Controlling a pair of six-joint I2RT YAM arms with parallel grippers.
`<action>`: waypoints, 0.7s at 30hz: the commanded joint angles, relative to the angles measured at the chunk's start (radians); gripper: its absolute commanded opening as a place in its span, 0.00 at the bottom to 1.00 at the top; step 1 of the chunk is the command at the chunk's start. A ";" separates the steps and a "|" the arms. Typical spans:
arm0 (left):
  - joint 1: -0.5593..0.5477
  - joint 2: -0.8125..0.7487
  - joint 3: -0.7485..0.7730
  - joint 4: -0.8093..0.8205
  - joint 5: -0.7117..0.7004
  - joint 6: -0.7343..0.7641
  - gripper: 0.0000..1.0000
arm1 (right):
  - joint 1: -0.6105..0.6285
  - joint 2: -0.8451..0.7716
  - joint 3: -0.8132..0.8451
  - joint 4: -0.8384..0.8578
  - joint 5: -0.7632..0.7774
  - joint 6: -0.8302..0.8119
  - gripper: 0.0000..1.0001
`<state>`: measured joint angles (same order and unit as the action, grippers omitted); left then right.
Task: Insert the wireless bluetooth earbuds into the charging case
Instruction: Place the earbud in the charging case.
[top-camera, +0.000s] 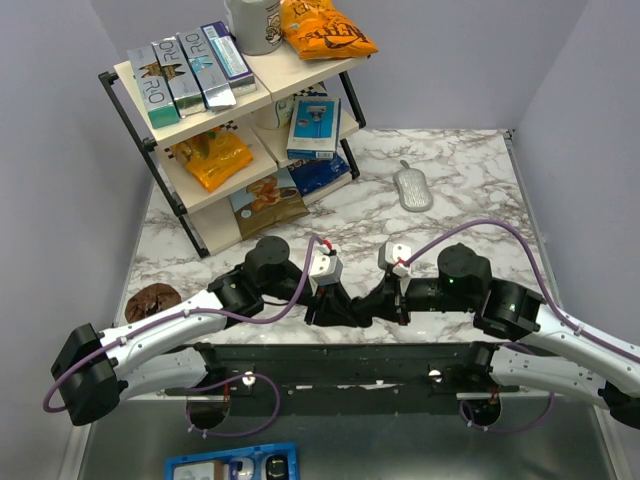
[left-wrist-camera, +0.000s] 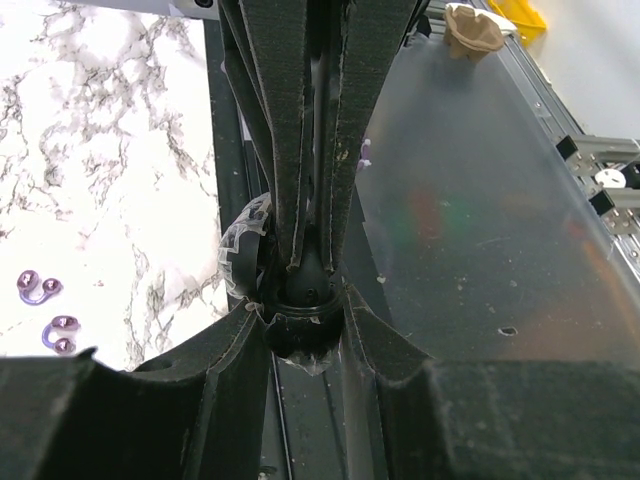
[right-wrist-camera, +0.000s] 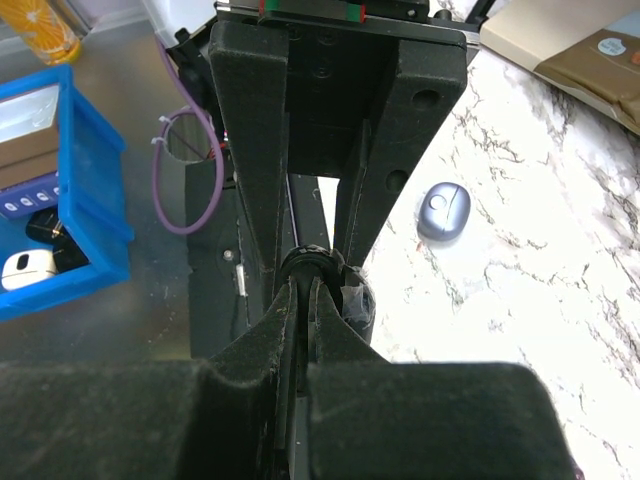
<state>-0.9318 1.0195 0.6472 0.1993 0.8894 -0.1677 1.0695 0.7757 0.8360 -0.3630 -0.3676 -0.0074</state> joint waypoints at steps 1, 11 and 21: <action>-0.009 -0.024 -0.001 0.092 -0.007 -0.006 0.00 | 0.012 0.002 -0.021 0.003 0.035 0.006 0.08; -0.009 -0.032 -0.014 0.107 -0.020 -0.012 0.00 | 0.012 -0.004 -0.009 0.006 0.048 0.037 0.13; -0.009 -0.039 -0.030 0.137 -0.053 -0.013 0.00 | 0.012 -0.023 -0.009 0.003 0.071 0.050 0.14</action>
<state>-0.9321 1.0077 0.6262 0.2588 0.8577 -0.1825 1.0737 0.7647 0.8360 -0.3546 -0.3286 0.0299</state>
